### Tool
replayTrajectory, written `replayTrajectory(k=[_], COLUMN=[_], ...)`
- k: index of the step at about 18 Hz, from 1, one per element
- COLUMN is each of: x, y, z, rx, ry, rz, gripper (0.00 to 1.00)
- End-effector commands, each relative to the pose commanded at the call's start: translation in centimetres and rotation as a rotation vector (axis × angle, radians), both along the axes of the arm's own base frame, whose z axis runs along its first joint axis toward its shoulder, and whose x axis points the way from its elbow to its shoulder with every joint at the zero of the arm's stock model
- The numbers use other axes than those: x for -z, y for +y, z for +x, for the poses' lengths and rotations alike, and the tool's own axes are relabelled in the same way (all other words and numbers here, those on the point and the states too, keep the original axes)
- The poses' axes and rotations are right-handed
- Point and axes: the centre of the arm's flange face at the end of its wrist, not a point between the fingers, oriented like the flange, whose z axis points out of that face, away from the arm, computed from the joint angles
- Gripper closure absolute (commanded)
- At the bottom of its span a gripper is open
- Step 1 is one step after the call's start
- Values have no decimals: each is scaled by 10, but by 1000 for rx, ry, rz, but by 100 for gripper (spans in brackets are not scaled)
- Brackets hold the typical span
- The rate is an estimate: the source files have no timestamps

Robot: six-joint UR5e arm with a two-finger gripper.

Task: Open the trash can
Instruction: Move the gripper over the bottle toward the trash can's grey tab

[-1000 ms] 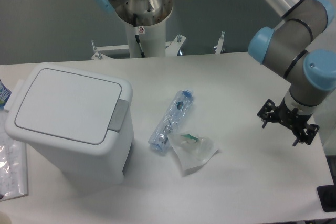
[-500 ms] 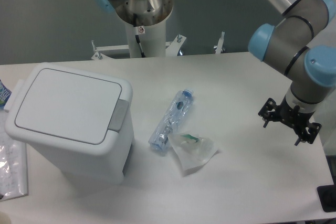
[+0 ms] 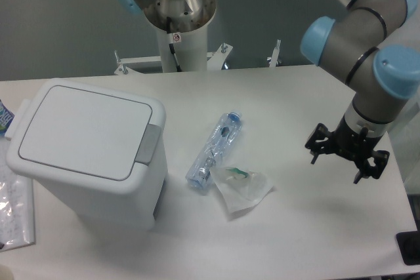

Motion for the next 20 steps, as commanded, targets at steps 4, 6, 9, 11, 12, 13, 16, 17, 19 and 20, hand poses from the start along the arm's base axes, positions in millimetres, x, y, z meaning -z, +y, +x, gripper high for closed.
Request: replayTrajectory(k=[4,6,9,11,12,13,16,17,19,20], x=[-23,-34,-54,-72,-80,-88,-109,-115,-126,-122], y=[22,31,44,52,56,59,69,71,77,78], z=[26,37,59,76,83,90,111,119,146,155], rx=[-52,-72,-94,-110,-114,-114,-106,-108,-89,-82], ry=[-45,-69,-101,-118,-127,-136,-186,-200,-206,-214], rz=[73,108,161,200,218,239,313,328,333,325], gripper=[0,0,0,0,0,0,0,0,0,0])
